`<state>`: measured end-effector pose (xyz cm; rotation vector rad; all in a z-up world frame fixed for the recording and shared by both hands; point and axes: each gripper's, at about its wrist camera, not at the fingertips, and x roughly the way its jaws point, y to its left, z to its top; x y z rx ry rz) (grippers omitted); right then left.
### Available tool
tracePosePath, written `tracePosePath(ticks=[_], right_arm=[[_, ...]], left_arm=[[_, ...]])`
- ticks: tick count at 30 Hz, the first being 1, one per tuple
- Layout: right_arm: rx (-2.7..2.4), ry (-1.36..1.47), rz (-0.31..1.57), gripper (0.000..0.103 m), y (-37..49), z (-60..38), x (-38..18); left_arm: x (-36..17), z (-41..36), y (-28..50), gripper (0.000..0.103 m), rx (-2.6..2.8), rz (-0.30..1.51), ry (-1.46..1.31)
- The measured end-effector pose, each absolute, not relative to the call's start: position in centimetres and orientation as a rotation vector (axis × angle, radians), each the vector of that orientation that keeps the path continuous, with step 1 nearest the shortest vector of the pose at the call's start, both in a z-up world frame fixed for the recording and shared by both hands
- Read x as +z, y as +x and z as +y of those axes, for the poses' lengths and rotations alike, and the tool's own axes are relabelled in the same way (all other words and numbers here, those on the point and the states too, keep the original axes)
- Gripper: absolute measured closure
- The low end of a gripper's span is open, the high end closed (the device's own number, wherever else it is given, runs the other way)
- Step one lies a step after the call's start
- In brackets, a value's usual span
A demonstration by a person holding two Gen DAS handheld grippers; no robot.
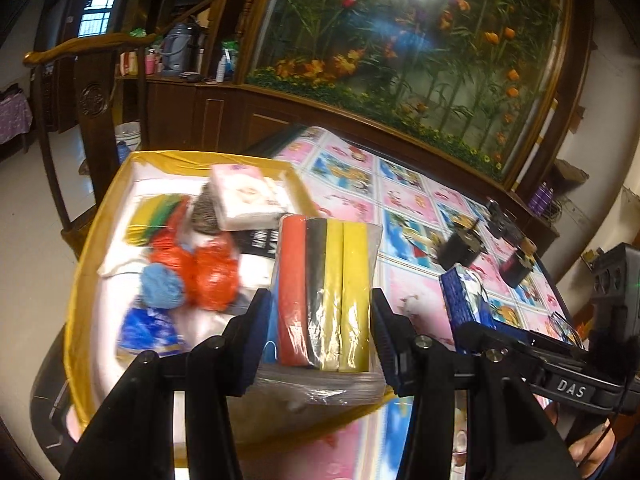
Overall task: Organize soft objects
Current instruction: 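Carry the sponge pack and blue tissue pack over the tray with both tools, then lower the sponge pack and blue tissue pack into the tray with both tools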
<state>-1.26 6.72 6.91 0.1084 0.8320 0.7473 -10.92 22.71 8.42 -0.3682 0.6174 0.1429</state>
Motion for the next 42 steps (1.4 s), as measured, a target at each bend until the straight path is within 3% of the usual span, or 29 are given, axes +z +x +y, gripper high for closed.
tracePosePath(ticks=[16, 42], right_arm=[[0.845, -0.023, 0.858, 0.045, -0.7, 16.7, 7.7], [0.821, -0.112, 0.919, 0.045, 4.1, 25.9, 5.8]], left_arm=[[5.9, 27.5, -13.0, 0.055, 0.297, 0.648, -0.342], [5.2, 27.2, -12.9, 0.055, 0.336, 0.655, -0.242]])
